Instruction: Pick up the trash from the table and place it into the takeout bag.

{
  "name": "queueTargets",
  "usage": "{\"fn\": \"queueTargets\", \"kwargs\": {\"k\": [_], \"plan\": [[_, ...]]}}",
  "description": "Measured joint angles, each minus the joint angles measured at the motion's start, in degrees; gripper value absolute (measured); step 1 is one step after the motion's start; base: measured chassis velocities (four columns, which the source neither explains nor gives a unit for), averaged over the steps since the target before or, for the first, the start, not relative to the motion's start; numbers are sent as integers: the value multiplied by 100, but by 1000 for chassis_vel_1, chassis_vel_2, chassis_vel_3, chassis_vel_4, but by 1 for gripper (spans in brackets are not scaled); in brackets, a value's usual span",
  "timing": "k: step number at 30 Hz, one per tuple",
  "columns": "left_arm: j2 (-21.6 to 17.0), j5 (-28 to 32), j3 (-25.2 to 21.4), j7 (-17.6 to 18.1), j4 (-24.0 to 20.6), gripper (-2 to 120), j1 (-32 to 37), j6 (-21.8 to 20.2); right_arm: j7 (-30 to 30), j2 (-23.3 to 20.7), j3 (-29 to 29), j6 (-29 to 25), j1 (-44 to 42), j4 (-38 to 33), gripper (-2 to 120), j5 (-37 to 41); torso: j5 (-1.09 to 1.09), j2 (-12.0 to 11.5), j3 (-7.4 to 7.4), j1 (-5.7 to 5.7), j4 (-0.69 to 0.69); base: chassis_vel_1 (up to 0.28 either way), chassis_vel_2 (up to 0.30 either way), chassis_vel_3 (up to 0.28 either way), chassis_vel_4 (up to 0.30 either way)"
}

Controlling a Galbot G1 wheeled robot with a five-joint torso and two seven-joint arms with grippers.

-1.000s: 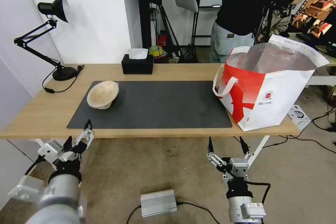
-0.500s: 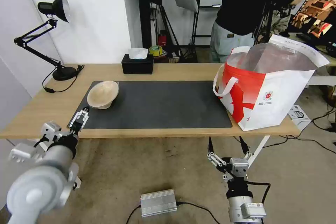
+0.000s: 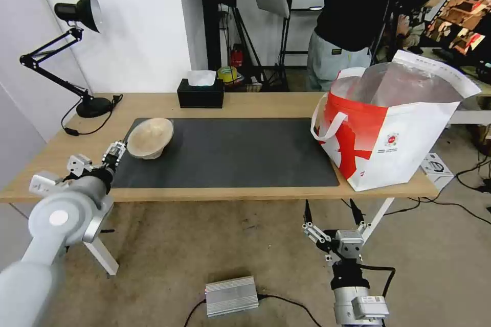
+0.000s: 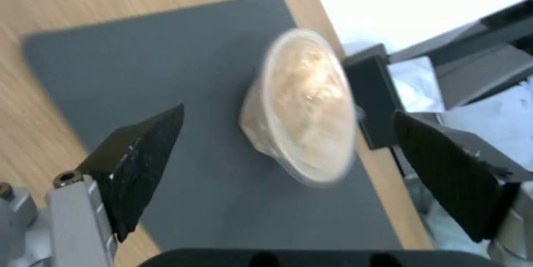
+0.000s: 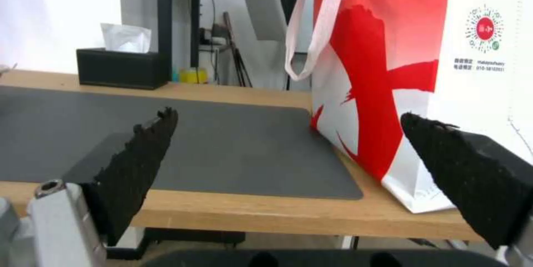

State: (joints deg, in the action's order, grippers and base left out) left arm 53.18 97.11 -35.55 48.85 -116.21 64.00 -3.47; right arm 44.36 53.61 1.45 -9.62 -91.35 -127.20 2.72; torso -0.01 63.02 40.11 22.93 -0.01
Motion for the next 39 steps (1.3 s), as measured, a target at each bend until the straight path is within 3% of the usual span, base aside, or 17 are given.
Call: {"fn": "queueTargets", "kwargs": {"k": [4,16,28,39], "plan": [[-36,-40,-90,-1,148,100,95,-1,0,0,0,0,0,0,100,0,1,1,0,-1,4,0,0,0,0],[125,-80,311,-30,800,100,-396,-84,0,0,0,0,0,0,100,0,0,1,0,-1,1,0,0,0,0],[178,35,365,15,572,100,-422,-137,0,0,-1,0,0,0,100,0,1,1,0,0,1,0,0,0,0],[219,347,557,574,457,100,-747,-151,0,0,-1,0,0,0,100,0,1,1,-1,-1,1,0,0,0,0]]}}
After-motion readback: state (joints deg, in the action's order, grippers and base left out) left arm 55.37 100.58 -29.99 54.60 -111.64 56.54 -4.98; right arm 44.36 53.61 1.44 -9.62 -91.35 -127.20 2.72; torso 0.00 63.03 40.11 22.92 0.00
